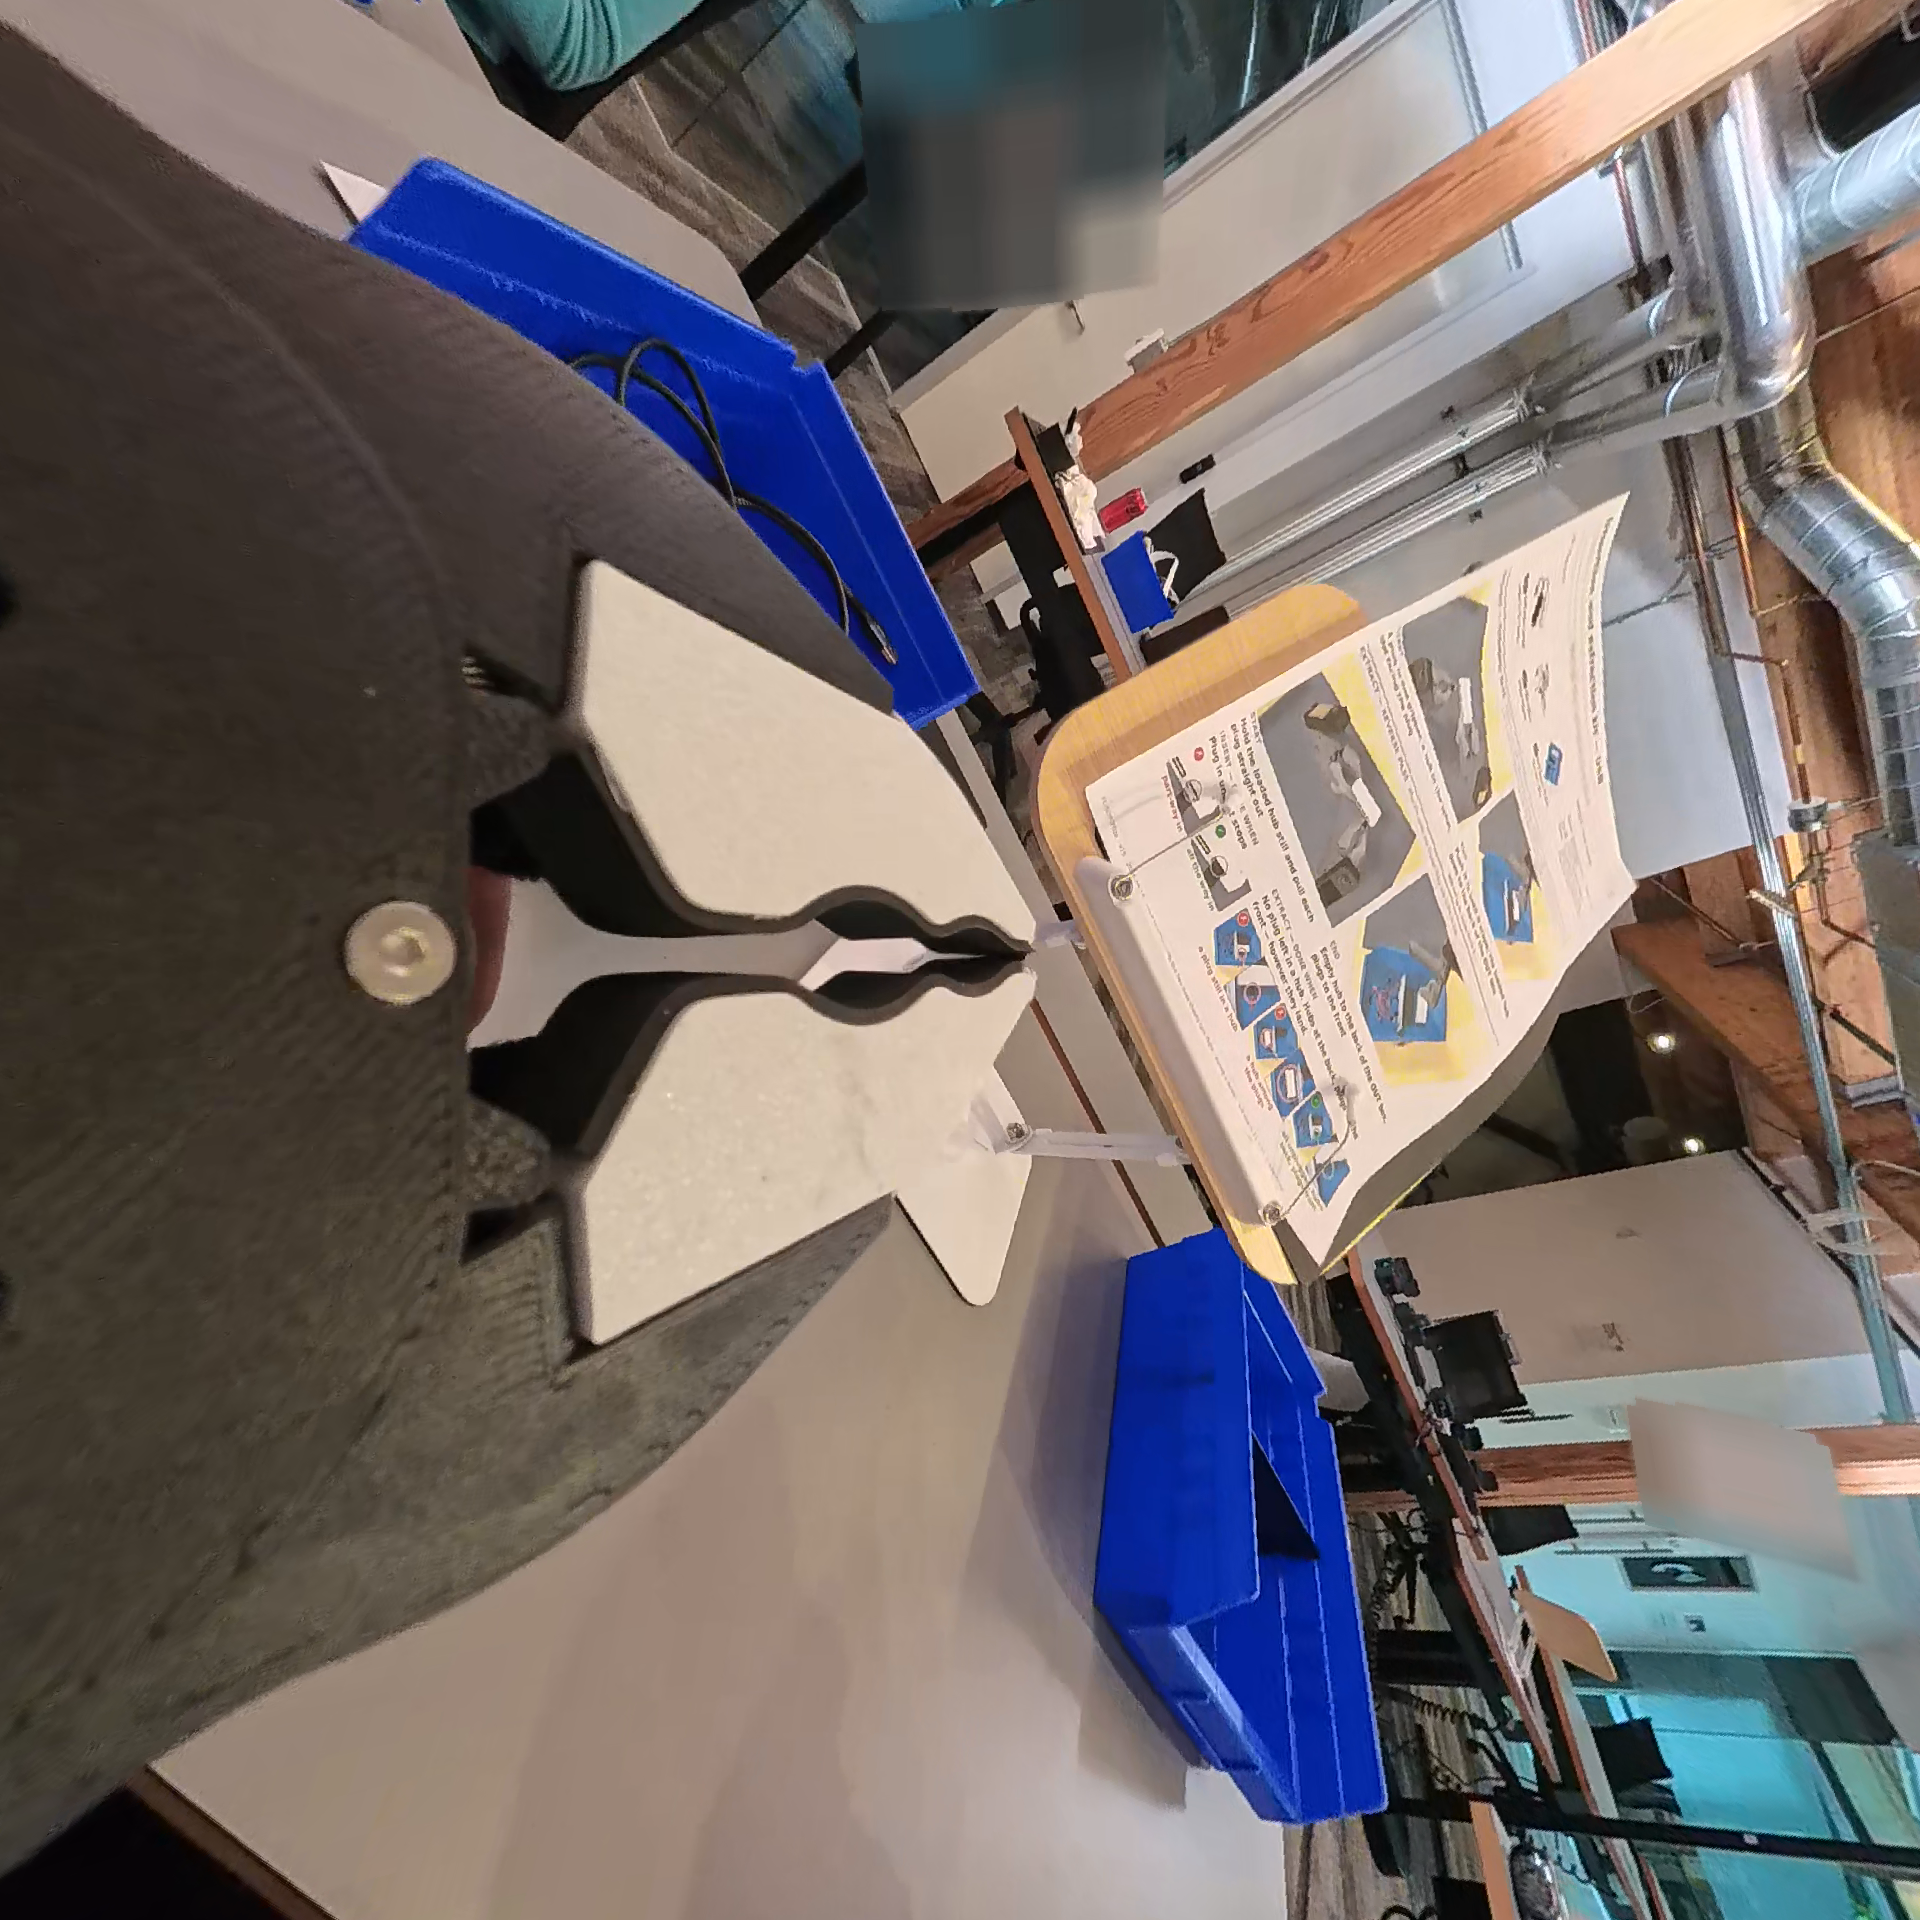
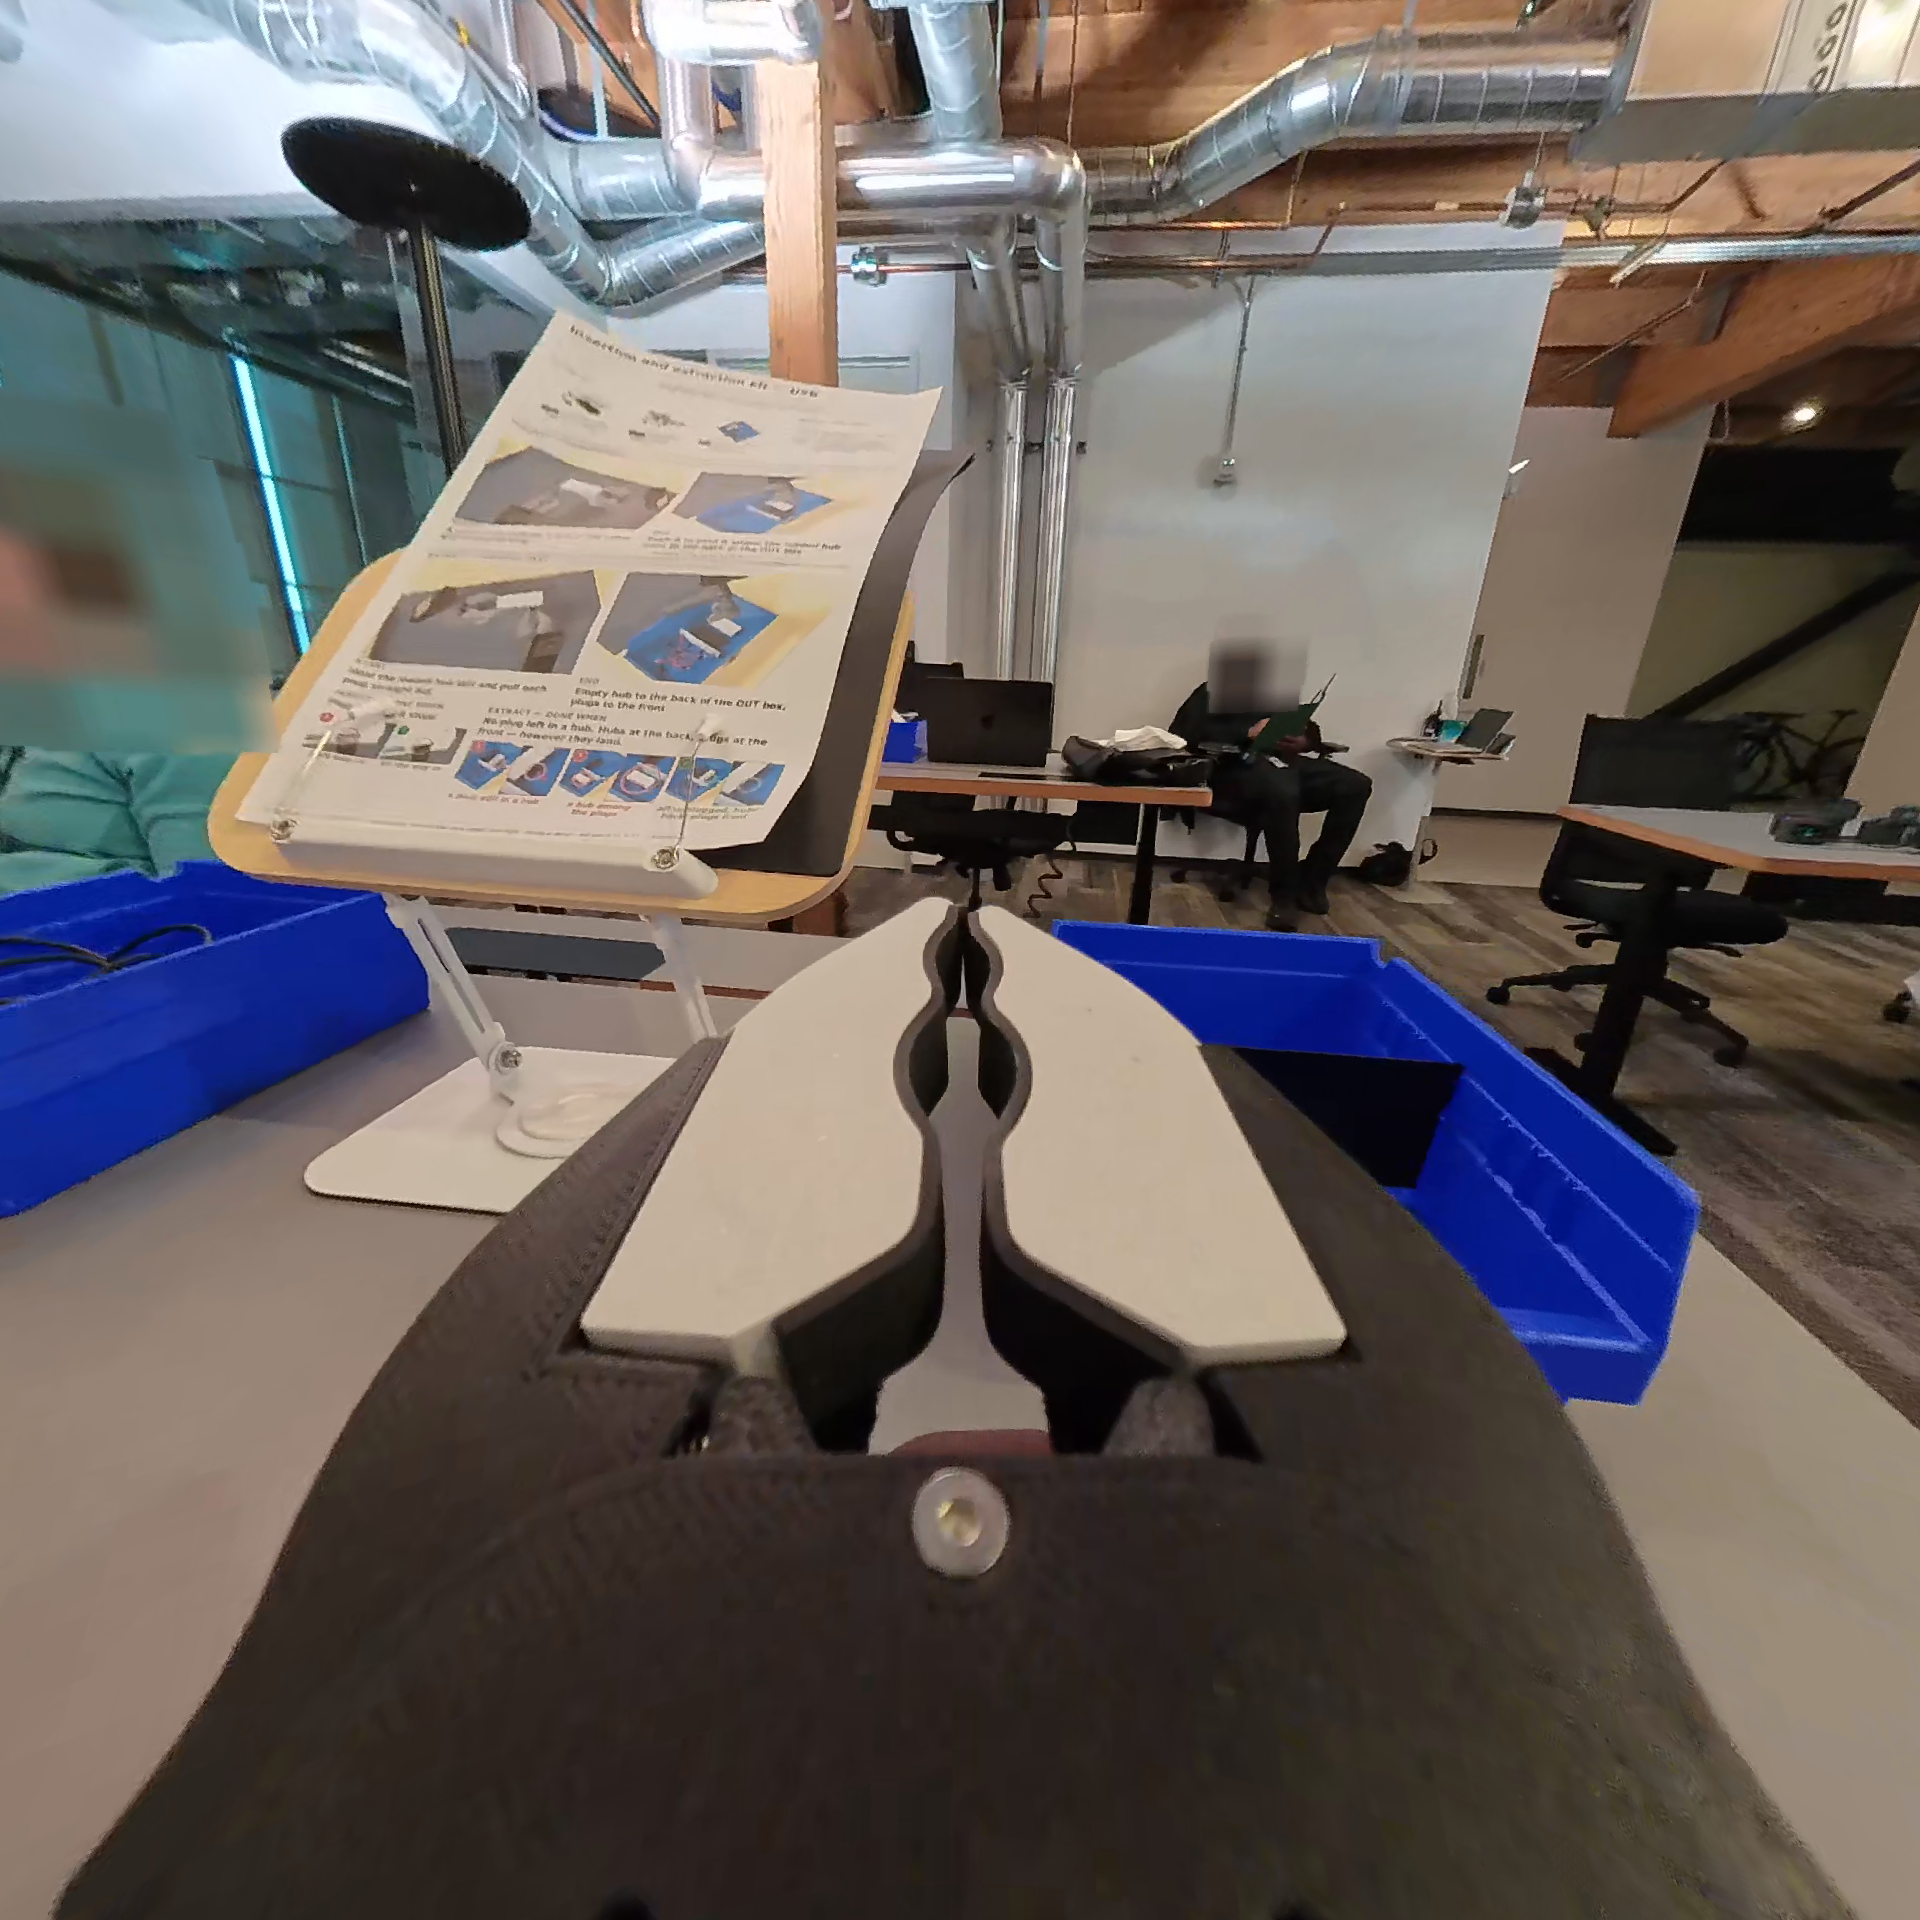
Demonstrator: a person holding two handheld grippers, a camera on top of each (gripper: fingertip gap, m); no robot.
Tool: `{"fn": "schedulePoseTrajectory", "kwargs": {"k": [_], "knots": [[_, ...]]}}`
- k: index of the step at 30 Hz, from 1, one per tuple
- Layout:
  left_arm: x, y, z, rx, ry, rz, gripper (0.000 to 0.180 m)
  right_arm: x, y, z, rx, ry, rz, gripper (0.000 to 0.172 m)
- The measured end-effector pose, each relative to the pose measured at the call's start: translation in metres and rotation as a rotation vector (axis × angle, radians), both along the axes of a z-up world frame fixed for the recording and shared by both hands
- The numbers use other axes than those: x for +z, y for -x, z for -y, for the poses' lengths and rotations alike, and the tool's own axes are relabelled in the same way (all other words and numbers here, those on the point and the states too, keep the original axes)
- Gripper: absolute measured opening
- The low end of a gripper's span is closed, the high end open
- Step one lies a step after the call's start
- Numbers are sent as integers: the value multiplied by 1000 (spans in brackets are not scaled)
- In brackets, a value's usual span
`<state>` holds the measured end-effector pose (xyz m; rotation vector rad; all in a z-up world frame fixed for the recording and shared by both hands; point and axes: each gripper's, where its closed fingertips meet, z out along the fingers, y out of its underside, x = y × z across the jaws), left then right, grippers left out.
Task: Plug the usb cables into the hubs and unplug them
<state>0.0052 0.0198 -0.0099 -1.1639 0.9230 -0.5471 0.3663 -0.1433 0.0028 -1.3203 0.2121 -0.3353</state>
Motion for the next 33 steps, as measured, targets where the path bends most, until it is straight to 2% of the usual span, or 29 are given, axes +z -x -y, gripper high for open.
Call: {"fn": "schedulePoseTrajectory", "kwargs": {"k": [12,21,27,33], "knots": [[3,14,-6,23,21,19,0,8,-7,13,0,-51,-35,0],[1,18,-12,34,37,37,0,0,-2,5,-7,-24,-11,0],[-1,19,-23,-1,138,97,0,-2,5,-2,9,-12,0,0],[-9,24,-39,65,186,78,0,-7,11,-10,30,4,-1,0]]}}
